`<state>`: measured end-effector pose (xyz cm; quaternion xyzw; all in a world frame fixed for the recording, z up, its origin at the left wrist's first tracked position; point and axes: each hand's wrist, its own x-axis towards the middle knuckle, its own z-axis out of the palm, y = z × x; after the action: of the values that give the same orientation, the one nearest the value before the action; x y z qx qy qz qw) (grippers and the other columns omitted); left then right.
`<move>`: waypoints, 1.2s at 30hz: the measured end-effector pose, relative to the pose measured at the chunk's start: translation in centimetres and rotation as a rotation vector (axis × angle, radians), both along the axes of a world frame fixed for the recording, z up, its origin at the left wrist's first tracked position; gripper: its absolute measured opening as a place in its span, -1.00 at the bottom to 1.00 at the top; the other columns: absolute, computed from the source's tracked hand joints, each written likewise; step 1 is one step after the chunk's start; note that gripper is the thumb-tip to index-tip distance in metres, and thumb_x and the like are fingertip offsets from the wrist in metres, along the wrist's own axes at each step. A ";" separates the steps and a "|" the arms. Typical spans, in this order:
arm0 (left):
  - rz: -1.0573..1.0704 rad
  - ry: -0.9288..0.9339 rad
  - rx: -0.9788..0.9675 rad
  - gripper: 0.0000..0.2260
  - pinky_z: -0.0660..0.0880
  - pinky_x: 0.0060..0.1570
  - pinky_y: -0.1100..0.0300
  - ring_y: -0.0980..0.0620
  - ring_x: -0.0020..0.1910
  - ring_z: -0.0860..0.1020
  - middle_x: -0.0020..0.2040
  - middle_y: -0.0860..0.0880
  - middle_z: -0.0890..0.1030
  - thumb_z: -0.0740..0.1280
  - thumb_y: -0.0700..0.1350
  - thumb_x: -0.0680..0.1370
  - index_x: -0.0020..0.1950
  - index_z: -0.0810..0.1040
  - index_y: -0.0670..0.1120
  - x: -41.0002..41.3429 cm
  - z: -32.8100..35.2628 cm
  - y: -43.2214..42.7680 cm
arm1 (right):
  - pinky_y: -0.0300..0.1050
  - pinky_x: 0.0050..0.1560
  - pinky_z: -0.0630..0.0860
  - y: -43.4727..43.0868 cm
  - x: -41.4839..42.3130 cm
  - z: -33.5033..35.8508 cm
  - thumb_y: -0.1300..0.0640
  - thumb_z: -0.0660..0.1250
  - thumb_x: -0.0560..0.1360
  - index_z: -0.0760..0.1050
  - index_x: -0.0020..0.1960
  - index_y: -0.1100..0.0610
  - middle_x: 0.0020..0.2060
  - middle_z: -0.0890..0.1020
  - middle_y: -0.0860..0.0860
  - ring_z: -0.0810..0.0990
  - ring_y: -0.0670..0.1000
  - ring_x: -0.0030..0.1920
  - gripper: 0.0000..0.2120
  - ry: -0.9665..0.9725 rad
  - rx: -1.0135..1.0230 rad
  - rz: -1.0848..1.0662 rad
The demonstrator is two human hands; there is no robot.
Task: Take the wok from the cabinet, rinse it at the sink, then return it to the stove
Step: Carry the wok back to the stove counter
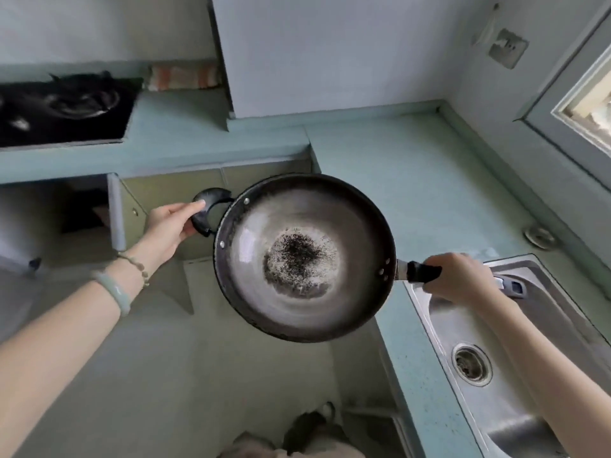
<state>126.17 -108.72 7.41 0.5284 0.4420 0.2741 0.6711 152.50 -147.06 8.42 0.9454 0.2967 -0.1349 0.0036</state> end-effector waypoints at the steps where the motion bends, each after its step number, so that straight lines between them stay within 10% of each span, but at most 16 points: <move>1: 0.033 -0.008 0.000 -0.72 0.54 -0.40 0.31 0.16 -0.45 0.60 -0.43 0.06 0.65 0.39 -0.22 0.50 -0.42 0.67 -0.10 -2.3 0.2 0.4 | -0.16 -0.30 0.42 1.4 -0.7 0.2 0.09 0.37 0.23 0.48 -0.28 -0.13 -0.30 0.61 -0.06 0.57 0.10 -0.17 -0.86 -0.006 0.010 0.047; 26: 0.900 -0.069 0.002 -0.60 0.56 -0.40 0.26 0.12 -0.43 0.59 -0.30 -0.03 0.58 0.38 -0.19 0.50 -0.56 0.55 0.02 -50.5 1.0 0.2 | -0.11 -0.03 0.31 32.9 -29.7 4.7 0.09 0.40 0.33 0.49 -0.33 -0.05 -0.46 0.48 -0.11 0.49 0.09 -0.24 -0.88 -0.042 0.098 0.949; 36: 1.162 0.003 0.011 -0.87 0.54 -0.15 0.15 0.03 -0.24 0.58 -0.16 -0.09 0.57 0.40 -0.08 0.48 -0.13 0.49 -0.10 -56.4 -0.7 2.0 | -0.16 -0.03 0.27 48.7 -35.5 4.2 0.13 0.35 0.36 0.57 -0.14 -0.10 -0.35 0.53 -0.14 0.50 0.04 -0.16 -0.85 -0.004 0.075 1.257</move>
<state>69.76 -106.75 6.75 0.2028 0.6590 0.5989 0.4074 117.00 -98.40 12.58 0.5902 0.8002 -0.0946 0.0495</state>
